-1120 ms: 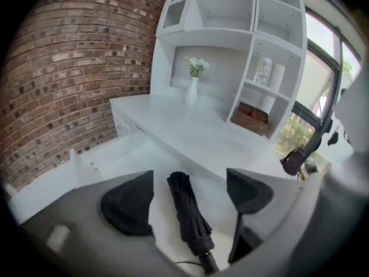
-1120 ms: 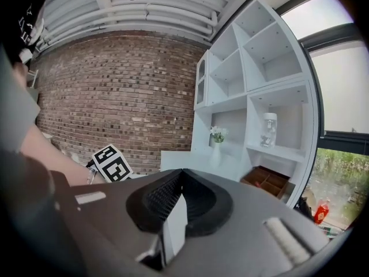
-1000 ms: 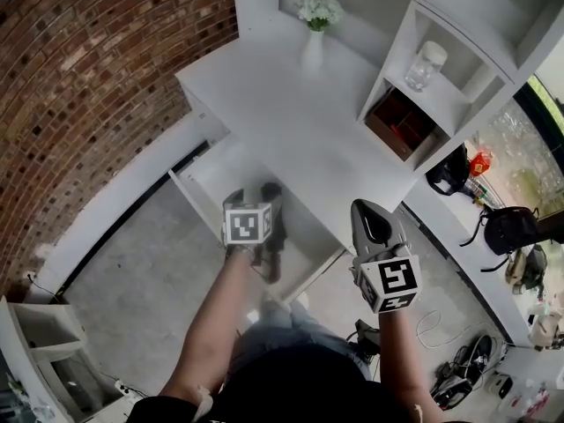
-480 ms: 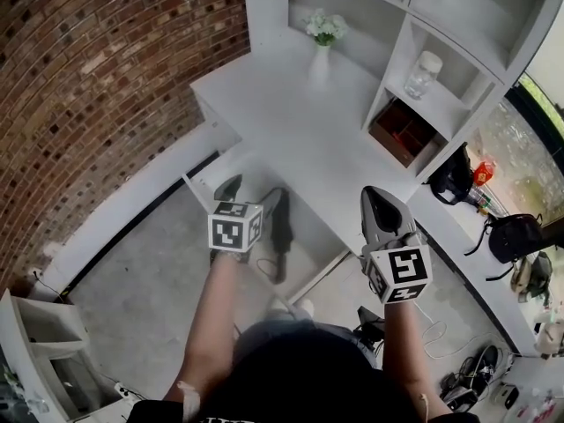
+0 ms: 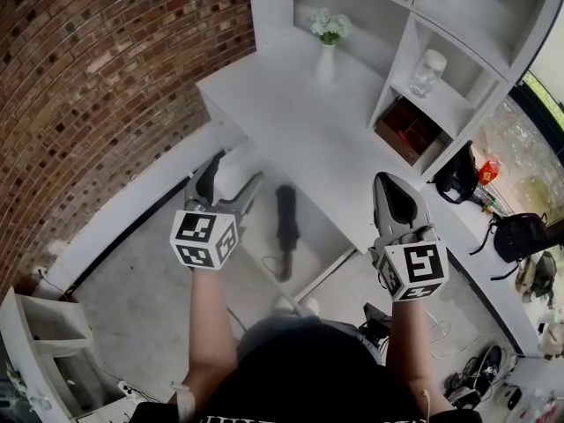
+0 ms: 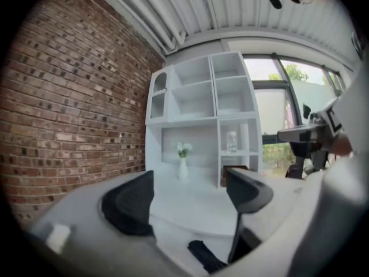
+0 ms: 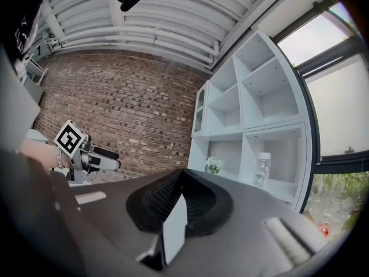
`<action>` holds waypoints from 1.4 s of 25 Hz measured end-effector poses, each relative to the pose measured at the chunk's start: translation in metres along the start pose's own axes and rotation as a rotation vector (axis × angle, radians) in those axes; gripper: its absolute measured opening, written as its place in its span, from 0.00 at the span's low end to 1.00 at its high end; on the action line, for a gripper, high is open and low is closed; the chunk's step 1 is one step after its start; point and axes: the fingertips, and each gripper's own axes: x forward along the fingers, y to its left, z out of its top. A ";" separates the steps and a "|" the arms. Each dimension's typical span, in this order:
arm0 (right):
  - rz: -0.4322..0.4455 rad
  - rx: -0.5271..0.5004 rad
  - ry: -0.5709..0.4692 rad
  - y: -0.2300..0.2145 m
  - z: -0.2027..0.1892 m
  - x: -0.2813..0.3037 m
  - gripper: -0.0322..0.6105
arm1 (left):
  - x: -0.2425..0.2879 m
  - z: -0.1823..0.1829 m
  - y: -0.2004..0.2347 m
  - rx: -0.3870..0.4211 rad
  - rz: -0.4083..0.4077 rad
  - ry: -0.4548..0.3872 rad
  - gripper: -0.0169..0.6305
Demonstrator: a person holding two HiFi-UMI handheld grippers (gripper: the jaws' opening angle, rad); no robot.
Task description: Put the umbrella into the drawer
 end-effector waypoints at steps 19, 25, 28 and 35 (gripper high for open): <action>-0.012 -0.078 -0.090 -0.017 0.036 -0.006 0.05 | -0.051 0.092 0.005 0.206 0.126 -0.269 0.03; -0.004 -0.063 -0.110 -0.015 0.043 -0.004 0.05 | -0.056 0.095 0.009 0.190 0.132 -0.275 0.02; -0.005 -0.070 -0.114 -0.016 0.044 -0.003 0.05 | -0.059 0.098 0.011 0.194 0.143 -0.284 0.02; 0.000 -0.073 -0.105 -0.016 0.042 -0.002 0.05 | -0.061 0.100 0.015 0.197 0.161 -0.279 0.02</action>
